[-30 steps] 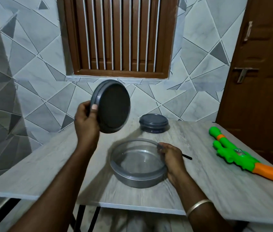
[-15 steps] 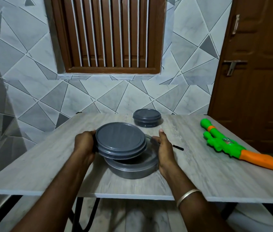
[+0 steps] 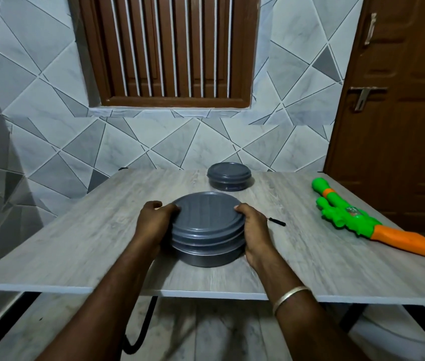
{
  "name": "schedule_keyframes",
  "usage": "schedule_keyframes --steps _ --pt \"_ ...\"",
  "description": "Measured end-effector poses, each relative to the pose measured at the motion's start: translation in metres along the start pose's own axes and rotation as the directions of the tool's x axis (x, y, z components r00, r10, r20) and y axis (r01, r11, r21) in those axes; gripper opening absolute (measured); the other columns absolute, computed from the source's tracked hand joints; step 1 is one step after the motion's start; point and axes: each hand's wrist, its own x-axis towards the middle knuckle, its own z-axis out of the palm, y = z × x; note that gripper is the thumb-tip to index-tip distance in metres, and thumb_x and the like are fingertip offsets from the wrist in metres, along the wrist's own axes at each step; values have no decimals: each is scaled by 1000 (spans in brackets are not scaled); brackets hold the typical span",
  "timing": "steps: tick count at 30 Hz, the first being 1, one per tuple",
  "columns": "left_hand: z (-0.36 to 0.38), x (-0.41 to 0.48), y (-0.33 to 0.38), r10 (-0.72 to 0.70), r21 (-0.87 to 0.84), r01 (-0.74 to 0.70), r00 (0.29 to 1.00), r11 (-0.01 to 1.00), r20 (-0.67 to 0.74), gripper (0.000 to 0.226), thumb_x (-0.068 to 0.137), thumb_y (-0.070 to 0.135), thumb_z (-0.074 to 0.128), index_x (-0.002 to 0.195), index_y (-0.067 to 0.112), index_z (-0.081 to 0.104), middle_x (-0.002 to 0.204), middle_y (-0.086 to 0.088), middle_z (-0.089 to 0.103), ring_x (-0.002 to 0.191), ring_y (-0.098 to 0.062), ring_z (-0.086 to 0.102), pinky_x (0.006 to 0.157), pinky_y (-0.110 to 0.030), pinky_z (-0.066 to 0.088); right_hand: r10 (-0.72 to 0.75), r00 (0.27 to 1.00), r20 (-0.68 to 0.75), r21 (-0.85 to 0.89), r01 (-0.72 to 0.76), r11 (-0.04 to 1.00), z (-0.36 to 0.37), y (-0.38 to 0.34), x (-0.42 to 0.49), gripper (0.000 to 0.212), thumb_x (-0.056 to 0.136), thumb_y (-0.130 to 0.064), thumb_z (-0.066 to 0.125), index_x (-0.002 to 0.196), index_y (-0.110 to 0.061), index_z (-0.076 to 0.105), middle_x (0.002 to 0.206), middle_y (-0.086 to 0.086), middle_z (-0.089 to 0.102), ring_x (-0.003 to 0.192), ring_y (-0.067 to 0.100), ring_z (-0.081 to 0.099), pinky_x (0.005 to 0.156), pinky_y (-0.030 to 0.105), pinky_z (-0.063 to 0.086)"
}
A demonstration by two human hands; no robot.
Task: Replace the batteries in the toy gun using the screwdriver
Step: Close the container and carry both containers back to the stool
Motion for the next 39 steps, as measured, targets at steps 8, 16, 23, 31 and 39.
schedule_keyframes --steps 8,16,23,31,39 --pt "9 -7 -2 -71 -80 70 997 994 -2 13 91 23 65 95 11 65 74 -12 61 53 -25 54 43 -27 39 -27 1000 -3 -8 27 1000 0 5 1 16 67 -35 56 69 -20 62 82 5 64 82 23 59 70 36 43" --pt "21 -9 -7 -125 -255 110 991 961 -43 23 89 23 69 95 1 72 98 -22 75 94 -41 72 84 -54 58 -99 994 -39 -21 98 995 1 15 -1 24 93 -22 51 107 -12 68 105 3 70 98 20 64 75 30 48" --pt "26 -3 -10 -151 -339 95 978 936 -143 6 82 8 73 78 5 71 90 -22 75 87 -39 73 80 -51 60 -110 990 -89 -19 109 994 1 19 7 22 93 -19 54 114 -18 62 117 -1 62 107 18 58 82 28 48" --pt "27 0 -12 -197 -387 114 964 915 -181 9 75 6 77 83 4 73 86 -19 75 81 -38 74 76 -52 63 -50 987 -153 18 53 998 5 21 12 36 78 -28 61 113 -19 63 116 5 61 107 26 59 76 31 49" --pt "21 -15 0 0 -529 -41 997 847 -77 21 82 4 73 103 5 73 99 -19 76 90 -32 72 87 -46 60 -106 993 -57 213 116 970 9 -6 -3 23 89 -26 64 109 -17 69 106 5 73 98 22 67 86 39 54"
